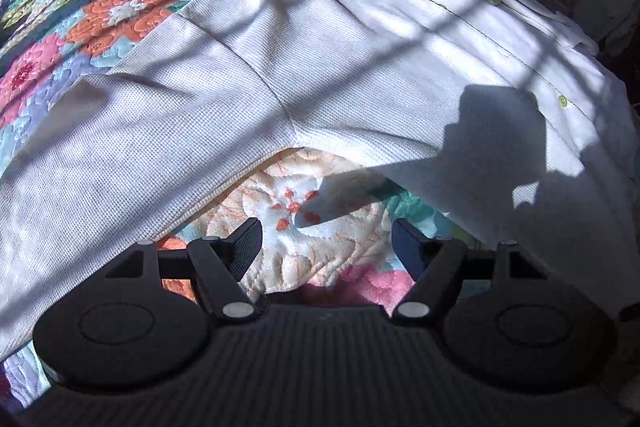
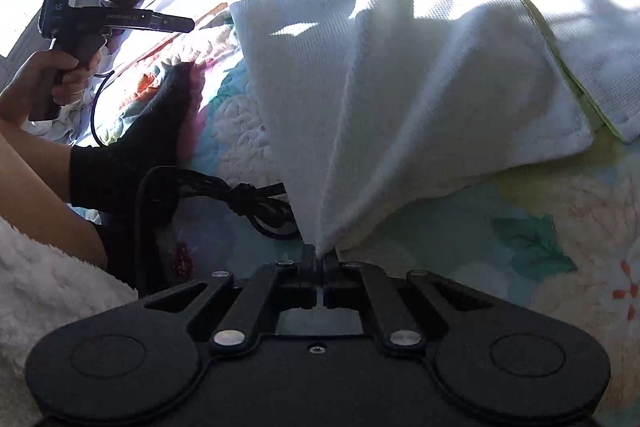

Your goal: Fold clothes

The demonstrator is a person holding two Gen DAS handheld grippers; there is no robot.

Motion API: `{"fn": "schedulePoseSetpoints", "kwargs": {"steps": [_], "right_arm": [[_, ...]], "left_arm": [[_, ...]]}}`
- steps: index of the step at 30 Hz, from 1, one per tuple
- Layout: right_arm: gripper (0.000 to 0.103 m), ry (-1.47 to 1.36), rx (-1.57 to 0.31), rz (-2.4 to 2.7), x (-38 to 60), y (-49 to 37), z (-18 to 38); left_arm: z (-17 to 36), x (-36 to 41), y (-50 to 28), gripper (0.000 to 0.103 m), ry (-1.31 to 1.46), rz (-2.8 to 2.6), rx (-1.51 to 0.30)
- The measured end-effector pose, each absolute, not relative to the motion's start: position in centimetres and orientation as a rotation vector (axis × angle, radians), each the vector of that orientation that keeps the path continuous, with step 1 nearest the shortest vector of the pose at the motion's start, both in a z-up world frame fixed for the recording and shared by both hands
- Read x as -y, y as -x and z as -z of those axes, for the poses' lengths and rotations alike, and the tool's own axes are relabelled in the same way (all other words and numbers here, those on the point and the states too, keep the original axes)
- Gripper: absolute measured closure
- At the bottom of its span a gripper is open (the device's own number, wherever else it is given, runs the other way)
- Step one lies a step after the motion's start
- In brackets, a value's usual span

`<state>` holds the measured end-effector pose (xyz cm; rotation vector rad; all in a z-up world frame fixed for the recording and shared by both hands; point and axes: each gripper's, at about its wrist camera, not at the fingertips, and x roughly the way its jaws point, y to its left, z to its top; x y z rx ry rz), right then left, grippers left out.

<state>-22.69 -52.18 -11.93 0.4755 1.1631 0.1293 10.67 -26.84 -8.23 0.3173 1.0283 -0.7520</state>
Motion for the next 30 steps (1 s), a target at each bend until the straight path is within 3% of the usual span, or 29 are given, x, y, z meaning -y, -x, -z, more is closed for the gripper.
{"fn": "schedulePoseSetpoints", "kwargs": {"steps": [4,7,9,11,17,21,24,25,30], "right_arm": [[0.098,-0.389,-1.220,-0.085,51.7,22.4,11.6],[0.092,-0.407,-1.272,-0.039,53.2,23.1,10.9],[0.078,-0.410,-1.228,0.030,54.3,23.5,9.7],[0.046,-0.382,-1.102,0.169,55.3,24.0,7.7],[0.044,-0.409,-0.821,0.478,59.0,24.8,5.0],[0.044,-0.418,-0.802,0.559,60.7,23.8,6.3],[0.044,-0.432,-0.804,0.549,61.1,21.9,6.5],[0.044,-0.440,-0.800,0.509,61.1,20.6,6.2],[0.044,-0.435,-0.749,0.237,58.5,11.1,3.3]], "left_arm": [[8.0,24.7,-12.8,0.032,-0.275,0.648,-0.972],[8.0,24.1,-14.0,0.032,-0.253,0.624,-0.985],[7.9,24.2,-14.5,0.032,-0.223,0.632,-0.999],[7.9,24.9,-14.5,0.032,-0.183,0.657,-1.013],[8.9,29.6,-14.6,0.029,-0.224,0.654,-0.909],[9.9,30.8,-15.7,0.030,-0.277,0.602,-0.856],[9.6,30.0,-16.8,0.038,-0.261,0.586,-0.843],[9.3,29.5,-17.3,0.043,-0.246,0.582,-0.844],[7.0,27.7,-19.9,0.044,-0.209,0.553,-0.803]]}}
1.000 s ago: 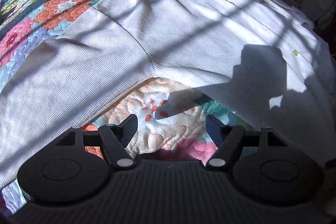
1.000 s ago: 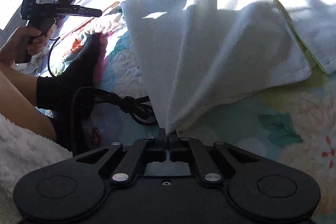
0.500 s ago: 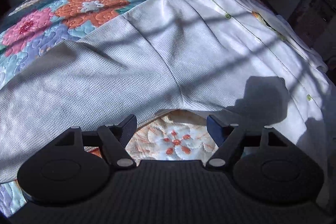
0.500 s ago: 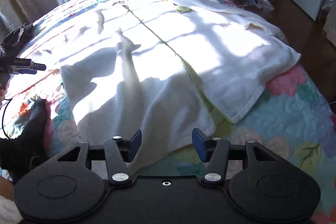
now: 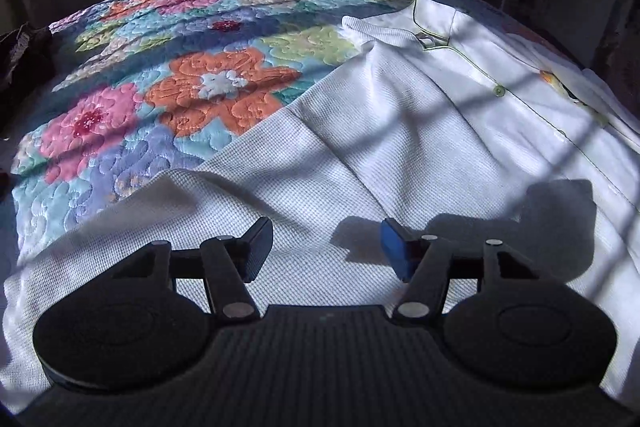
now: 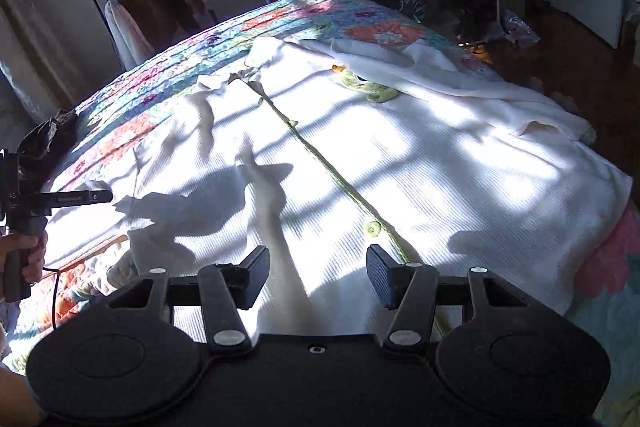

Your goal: Fold clothes

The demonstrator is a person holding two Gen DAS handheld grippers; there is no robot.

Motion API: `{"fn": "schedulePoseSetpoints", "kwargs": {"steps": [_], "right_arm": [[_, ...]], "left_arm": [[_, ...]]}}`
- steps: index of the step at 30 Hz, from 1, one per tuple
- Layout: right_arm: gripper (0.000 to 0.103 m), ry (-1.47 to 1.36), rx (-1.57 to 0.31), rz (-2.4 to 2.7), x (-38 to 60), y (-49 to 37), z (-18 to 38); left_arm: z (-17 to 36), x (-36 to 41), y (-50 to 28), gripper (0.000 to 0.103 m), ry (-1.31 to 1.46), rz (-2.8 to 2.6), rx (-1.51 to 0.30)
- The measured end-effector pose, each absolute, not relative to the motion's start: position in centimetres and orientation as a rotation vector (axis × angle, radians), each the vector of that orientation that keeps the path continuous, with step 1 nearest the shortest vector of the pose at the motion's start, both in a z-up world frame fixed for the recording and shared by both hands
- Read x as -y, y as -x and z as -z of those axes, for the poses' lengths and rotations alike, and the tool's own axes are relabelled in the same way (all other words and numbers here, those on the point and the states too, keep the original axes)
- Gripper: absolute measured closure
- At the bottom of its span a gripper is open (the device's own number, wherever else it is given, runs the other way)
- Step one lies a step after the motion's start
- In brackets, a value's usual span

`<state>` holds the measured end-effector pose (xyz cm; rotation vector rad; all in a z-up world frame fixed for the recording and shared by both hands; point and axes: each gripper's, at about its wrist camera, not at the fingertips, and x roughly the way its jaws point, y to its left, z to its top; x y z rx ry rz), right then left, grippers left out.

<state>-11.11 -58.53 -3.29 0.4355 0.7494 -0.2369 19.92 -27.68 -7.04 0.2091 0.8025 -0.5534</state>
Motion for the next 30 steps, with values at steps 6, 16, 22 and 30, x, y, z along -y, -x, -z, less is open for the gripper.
{"fn": "schedulePoseSetpoints", "kwargs": {"steps": [6,16,22,30], "right_arm": [[0.044,-0.379,-0.730,-0.063,54.0,-4.6,-0.3],[0.045,-0.188,-0.956,-0.026,52.8,-28.6,1.3],[0.056,-0.145,-1.043,0.027,52.5,-36.9,5.5],[0.054,-0.111,-1.068,0.173,53.0,-41.3,9.9]], "left_arm": [[6.1,26.7,-24.4,0.038,-0.208,0.518,-0.748],[10.8,27.9,-33.0,0.037,-0.182,0.586,-0.886],[11.4,27.9,-34.8,0.037,-0.183,0.624,-0.850],[12.2,28.9,-33.6,0.058,-0.348,0.663,-0.771]]}}
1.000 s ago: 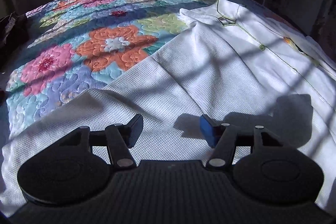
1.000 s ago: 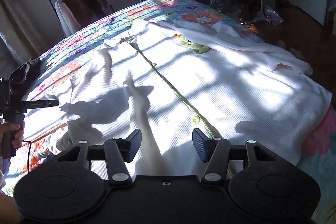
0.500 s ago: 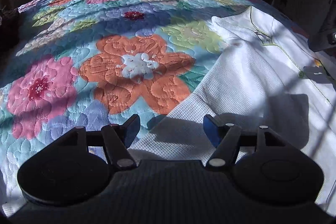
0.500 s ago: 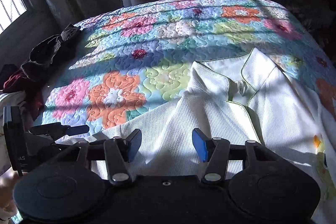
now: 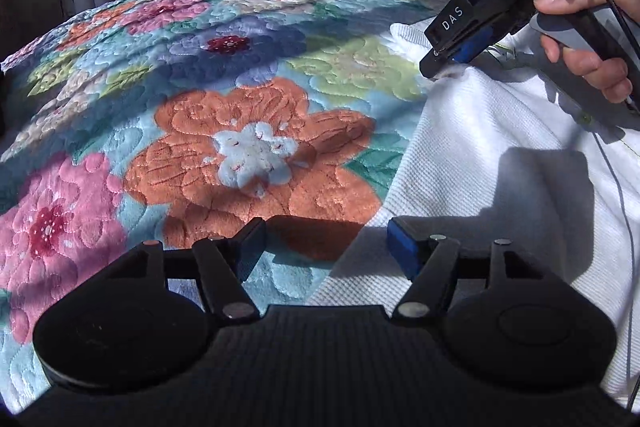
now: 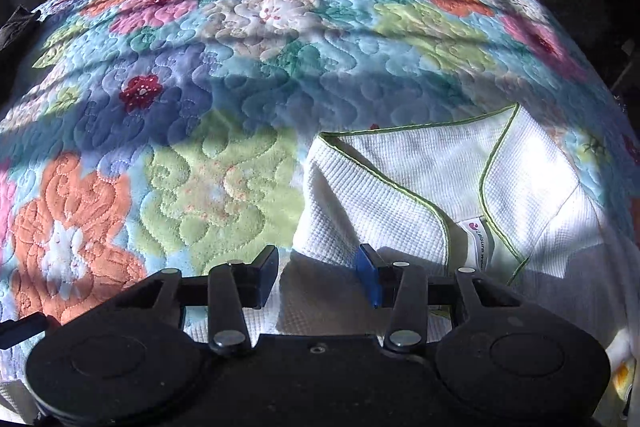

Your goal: Fold clothes

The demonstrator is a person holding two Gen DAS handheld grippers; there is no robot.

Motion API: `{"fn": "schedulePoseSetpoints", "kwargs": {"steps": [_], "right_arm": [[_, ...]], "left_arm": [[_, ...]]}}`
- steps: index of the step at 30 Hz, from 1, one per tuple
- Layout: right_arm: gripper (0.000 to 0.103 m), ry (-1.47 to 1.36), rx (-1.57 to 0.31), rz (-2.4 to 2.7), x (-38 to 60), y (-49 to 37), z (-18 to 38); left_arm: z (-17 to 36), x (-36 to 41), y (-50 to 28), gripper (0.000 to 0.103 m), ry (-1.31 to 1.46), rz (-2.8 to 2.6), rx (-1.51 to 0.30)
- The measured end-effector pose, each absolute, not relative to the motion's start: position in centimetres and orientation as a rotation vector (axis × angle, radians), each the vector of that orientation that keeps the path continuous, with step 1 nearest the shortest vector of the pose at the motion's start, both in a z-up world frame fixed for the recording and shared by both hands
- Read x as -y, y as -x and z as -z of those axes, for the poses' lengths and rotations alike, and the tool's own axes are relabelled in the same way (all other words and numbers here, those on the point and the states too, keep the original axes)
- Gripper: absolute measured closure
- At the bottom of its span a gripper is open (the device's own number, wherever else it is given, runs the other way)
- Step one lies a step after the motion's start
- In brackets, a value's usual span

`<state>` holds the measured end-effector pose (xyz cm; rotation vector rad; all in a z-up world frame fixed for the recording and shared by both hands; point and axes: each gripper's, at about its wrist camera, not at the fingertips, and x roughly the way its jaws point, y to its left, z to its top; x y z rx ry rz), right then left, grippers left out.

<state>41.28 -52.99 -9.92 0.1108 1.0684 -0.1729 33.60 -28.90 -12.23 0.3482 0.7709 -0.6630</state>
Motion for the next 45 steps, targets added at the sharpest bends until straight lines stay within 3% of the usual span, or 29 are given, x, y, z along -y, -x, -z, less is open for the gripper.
{"fn": "schedulePoseSetpoints", "kwargs": {"steps": [1,2,5,12,14,15,16,18,20,24,28,31,32,33,34,35,40,45], "right_arm": [[0.070,-0.117,-1.070,0.162,53.3,-41.5,10.3],[0.091,-0.098,-1.080,0.151,53.3,-41.7,10.5],[0.093,-0.044,-1.020,0.118,53.8,-41.3,9.5],[0.093,-0.338,-0.873,0.160,58.9,-39.5,6.8],[0.090,-0.397,-0.908,0.168,59.4,-39.7,7.4],[0.087,-0.416,-0.937,0.163,59.2,-40.0,7.9],[0.083,-0.422,-0.952,0.158,58.8,-40.1,8.0],[0.077,-0.371,-0.918,0.147,57.6,-39.8,7.2],[0.068,-0.334,-0.875,0.128,56.6,-39.3,5.9],[0.067,-0.235,-0.811,0.018,53.2,-37.9,2.9],[0.063,-0.279,-1.029,-0.232,48.7,-37.7,4.5],[0.051,-0.335,-1.148,-0.220,45.2,-35.4,7.4],[0.051,-0.333,-1.139,-0.209,44.4,-34.4,8.1],[0.051,-0.323,-1.116,-0.192,43.7,-33.4,8.5],[0.051,-0.307,-1.081,-0.170,43.2,-32.1,8.8],[0.051,-0.296,-1.036,-0.149,42.8,-30.7,8.9],[0.051,-0.414,-0.828,-0.099,45.7,-24.7,7.5],[0.048,-0.388,-0.827,0.024,50.3,-23.2,7.4]], "left_arm": [[12.5,29.4,-33.0,0.099,-0.446,0.618,-0.733],[12.9,29.9,-32.5,0.103,-0.564,0.528,-0.683],[13.4,28.6,-32.4,0.103,-0.607,0.465,-0.668],[12.2,24.7,-33.3,0.102,-0.469,0.443,-0.723],[11.7,23.9,-33.5,0.094,-0.403,0.497,-0.758],[11.4,23.5,-33.6,0.078,-0.383,0.519,-0.768],[11.2,23.2,-33.6,0.051,-0.366,0.537,-0.776],[10.7,22.2,-33.3,0.030,-0.334,0.565,-0.768],[10.3,21.2,-32.9,0.029,-0.335,0.610,-0.763],[10.3,19.8,-32.7,0.015,-0.341,0.633,-0.748],[11.7,20.0,-32.9,0.004,-0.337,0.734,-0.807],[13.0,21.1,-31.8,0.000,-0.385,0.739,-0.781],[13.2,21.4,-31.3,0.002,-0.401,0.727,-0.756],[13.0,21.5,-30.9,0.026,-0.387,0.732,-0.750],[12.7,21.5,-30.6,0.074,-0.366,0.741,-0.748],[12.1,21.5,-30.3,0.103,-0.339,0.734,-0.762],[9.5,19.0,-27.1,0.102,-0.271,0.597,-0.657],[11.2,17.7,-27.2,0.102,-0.194,0.538,-0.764]]}}
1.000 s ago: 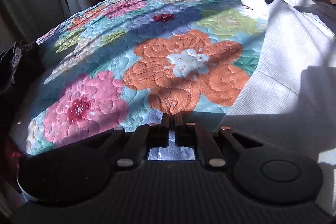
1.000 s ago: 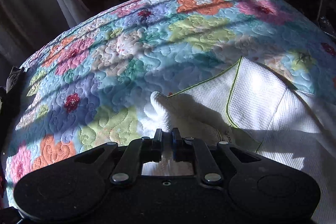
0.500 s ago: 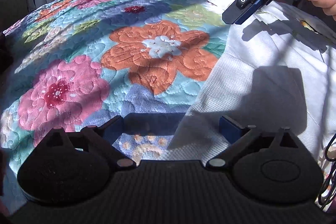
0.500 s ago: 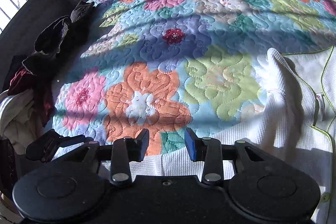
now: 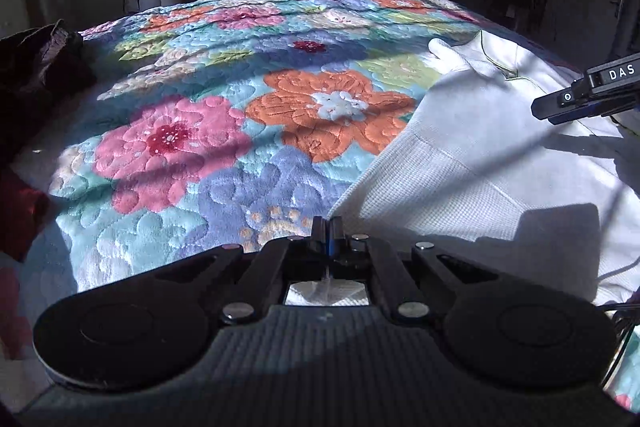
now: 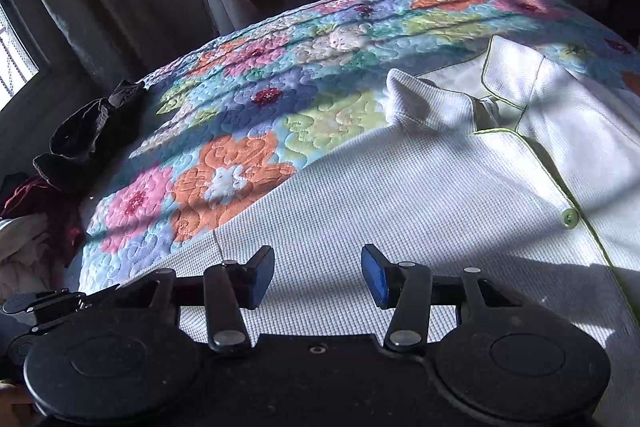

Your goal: Fold clothes

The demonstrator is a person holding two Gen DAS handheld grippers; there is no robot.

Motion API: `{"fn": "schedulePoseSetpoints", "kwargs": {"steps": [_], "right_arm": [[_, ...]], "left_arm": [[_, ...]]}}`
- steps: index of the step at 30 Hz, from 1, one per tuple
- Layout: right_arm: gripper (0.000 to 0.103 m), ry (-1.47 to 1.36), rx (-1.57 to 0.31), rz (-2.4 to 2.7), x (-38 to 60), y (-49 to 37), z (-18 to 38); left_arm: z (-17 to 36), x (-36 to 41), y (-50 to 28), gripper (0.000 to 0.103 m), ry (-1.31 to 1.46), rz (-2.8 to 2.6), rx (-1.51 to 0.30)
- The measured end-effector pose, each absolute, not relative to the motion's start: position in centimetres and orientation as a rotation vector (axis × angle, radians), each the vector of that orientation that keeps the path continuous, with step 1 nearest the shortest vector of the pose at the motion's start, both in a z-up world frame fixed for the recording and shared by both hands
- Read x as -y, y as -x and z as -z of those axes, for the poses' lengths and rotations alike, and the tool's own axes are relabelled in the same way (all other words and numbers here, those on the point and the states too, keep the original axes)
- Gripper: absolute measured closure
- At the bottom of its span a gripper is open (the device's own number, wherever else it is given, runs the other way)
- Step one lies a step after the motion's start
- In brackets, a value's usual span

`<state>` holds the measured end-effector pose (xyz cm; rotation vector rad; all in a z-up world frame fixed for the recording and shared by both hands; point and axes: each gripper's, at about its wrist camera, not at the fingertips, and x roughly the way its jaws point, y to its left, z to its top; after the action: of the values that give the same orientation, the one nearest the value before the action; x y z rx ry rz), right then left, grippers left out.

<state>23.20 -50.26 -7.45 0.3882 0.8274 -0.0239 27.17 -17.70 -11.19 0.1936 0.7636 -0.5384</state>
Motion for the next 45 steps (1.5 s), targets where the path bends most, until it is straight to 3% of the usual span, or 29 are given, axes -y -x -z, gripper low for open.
{"fn": "schedulePoseSetpoints", "kwargs": {"steps": [2,5,6,7,13,17,23,32,34,35,38,39,40,43,45], "right_arm": [[0.041,-0.393,-0.909,0.077,51.8,-23.9,8.9],[0.041,-0.440,-0.959,0.142,53.3,-23.3,10.5],[0.041,-0.457,-0.958,0.139,53.3,-22.6,10.6],[0.041,-0.474,-0.952,0.125,53.3,-21.4,10.5],[0.041,-0.569,-0.890,0.076,52.4,-12.9,9.2],[0.041,-0.581,-0.890,0.019,51.5,-7.9,7.5],[0.039,-0.661,-0.925,-0.124,50.3,-4.3,4.7],[0.038,-0.519,-0.942,-0.019,49.4,-2.0,4.0],[0.038,-0.488,-0.938,0.048,49.5,-1.5,4.9],[0.038,-0.472,-0.936,0.083,49.5,-1.2,5.3],[0.038,-0.444,-0.953,0.175,49.6,-0.3,6.4],[0.038,-0.441,-0.958,0.185,49.6,0.0,6.6],[0.038,-0.450,-0.960,0.195,49.9,0.2,6.7],[0.038,-0.481,-0.966,0.222,50.7,1.0,7.2],[0.038,-0.506,-0.964,0.239,51.1,1.3,7.4]], "left_arm": [[12.3,18.2,-27.5,0.102,-0.208,0.512,-0.794],[11.8,18.3,-27.3,0.097,-0.192,0.473,-0.801],[11.4,18.3,-27.1,0.088,-0.185,0.458,-0.803],[11.0,17.9,-26.7,0.071,-0.182,0.447,-0.808],[8.3,15.2,-24.0,0.028,-0.188,0.362,-0.828],[7.0,10.3,-21.6,0.025,-0.184,0.194,-0.855],[6.8,2.0,-18.0,0.025,0.048,0.052,-1.004],[11.9,-4.1,-16.8,0.021,0.280,-0.222,-1.030],[13.0,-4.3,-17.2,0.002,0.329,-0.214,-0.986],[13.2,-4.1,-17.3,0.000,0.339,-0.226,-0.950],[12.9,-2.4,-17.7,0.004,0.245,-0.211,-0.867],[12.8,-1.6,-17.9,0.025,0.195,-0.205,-0.859],[12.6,-0.7,-17.9,0.062,0.135,-0.213,-0.853],[11.4,1.8,-17.0,0.077,-0.001,-0.243,-0.784],[10.2,2.7,-15.8,0.079,-0.064,-0.277,-0.712]]}}
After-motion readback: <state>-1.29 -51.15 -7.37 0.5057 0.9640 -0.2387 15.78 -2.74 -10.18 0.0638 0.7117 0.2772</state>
